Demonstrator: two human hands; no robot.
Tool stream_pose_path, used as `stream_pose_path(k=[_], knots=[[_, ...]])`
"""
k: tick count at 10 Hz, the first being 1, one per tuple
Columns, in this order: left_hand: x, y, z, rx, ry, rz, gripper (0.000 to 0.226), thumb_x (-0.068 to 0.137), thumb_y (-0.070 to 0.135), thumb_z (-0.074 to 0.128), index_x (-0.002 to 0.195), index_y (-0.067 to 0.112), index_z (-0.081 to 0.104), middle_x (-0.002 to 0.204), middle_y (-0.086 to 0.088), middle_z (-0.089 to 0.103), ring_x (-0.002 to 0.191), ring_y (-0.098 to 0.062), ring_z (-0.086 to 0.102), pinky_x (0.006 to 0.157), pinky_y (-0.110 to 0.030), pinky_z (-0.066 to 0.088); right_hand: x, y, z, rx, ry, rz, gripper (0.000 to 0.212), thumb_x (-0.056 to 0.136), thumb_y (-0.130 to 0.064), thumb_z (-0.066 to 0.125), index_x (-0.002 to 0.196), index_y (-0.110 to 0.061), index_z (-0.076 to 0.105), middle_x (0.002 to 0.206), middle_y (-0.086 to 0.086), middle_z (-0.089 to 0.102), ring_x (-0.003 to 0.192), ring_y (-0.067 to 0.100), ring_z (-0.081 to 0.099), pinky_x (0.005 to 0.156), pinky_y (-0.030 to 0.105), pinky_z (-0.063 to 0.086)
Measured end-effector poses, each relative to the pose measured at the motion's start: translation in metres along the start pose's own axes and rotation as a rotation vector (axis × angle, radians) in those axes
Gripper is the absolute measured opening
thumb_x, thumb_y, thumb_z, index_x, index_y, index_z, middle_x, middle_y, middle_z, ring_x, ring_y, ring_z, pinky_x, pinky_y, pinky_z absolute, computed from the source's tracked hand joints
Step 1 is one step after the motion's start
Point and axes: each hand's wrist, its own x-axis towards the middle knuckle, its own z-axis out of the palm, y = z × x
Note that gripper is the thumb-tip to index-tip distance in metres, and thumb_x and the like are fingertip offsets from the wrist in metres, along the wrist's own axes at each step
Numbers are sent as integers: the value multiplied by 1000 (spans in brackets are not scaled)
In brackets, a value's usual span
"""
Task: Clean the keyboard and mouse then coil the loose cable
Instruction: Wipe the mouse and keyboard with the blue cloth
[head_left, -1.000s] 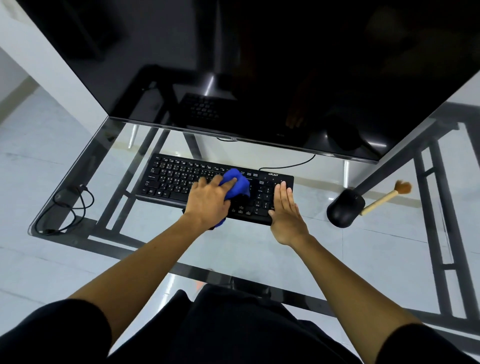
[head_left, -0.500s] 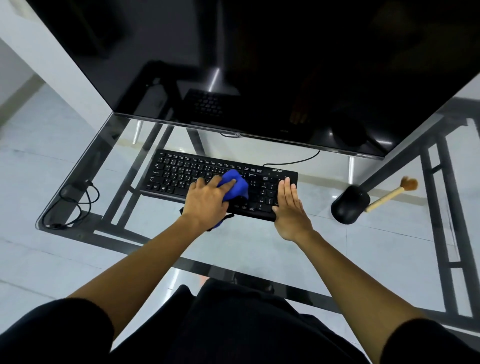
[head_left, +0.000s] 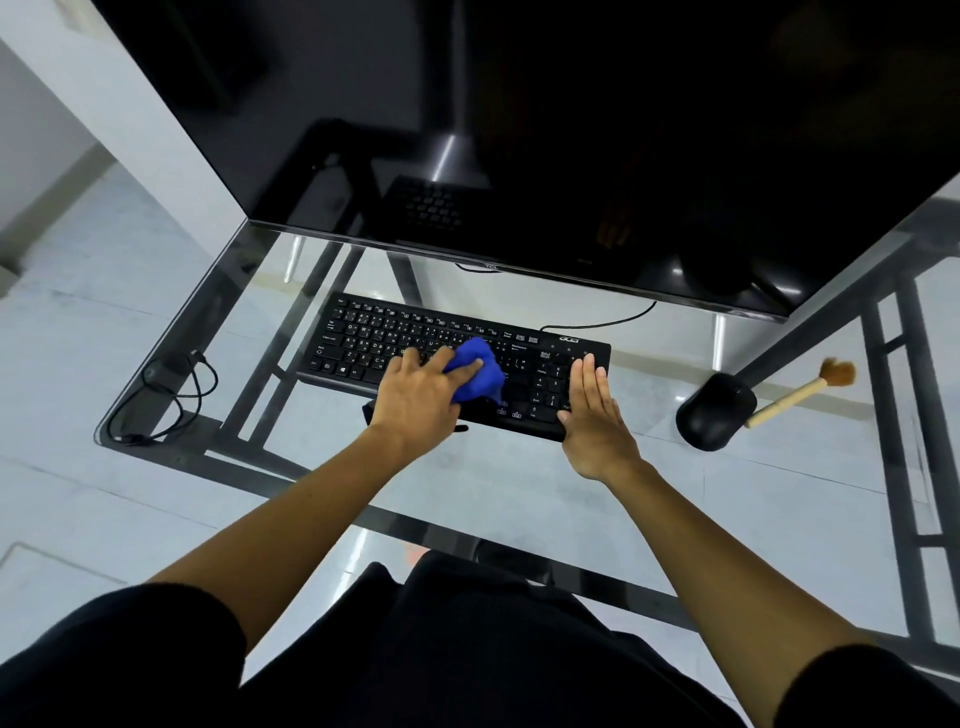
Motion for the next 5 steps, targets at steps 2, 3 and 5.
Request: stream_pose_path(k=[2,3,5], knots=[[35,22,-16,-127,42,-75,58,91,32,46,145,38,26,140,2,40,111,-34,46,97,-39,36,0,-2,1,5,2,10,65,102,-19,25,146,-16,-22,153,-5,-31,142,12,-25,119,34,-3],[40,53,-19,-63,1,16,58,92,30,46,146,35,25,141,1,38,112,-35,44,97,-39,35,0,-3,0,8,0,29,65,102,-19,26,146,-17,-22,153,-6,-31,142,11,-25,119,34,-3],[35,29,-9,25,-12,23,60,92,31,46,147,35,22,143,0,34,116,-38,43,97,-41,36,0,-1,1,-17,-1,31,65,102,-20,24,146,-18,-23,153,-6,-31,142,11,-25,119,35,-3]])
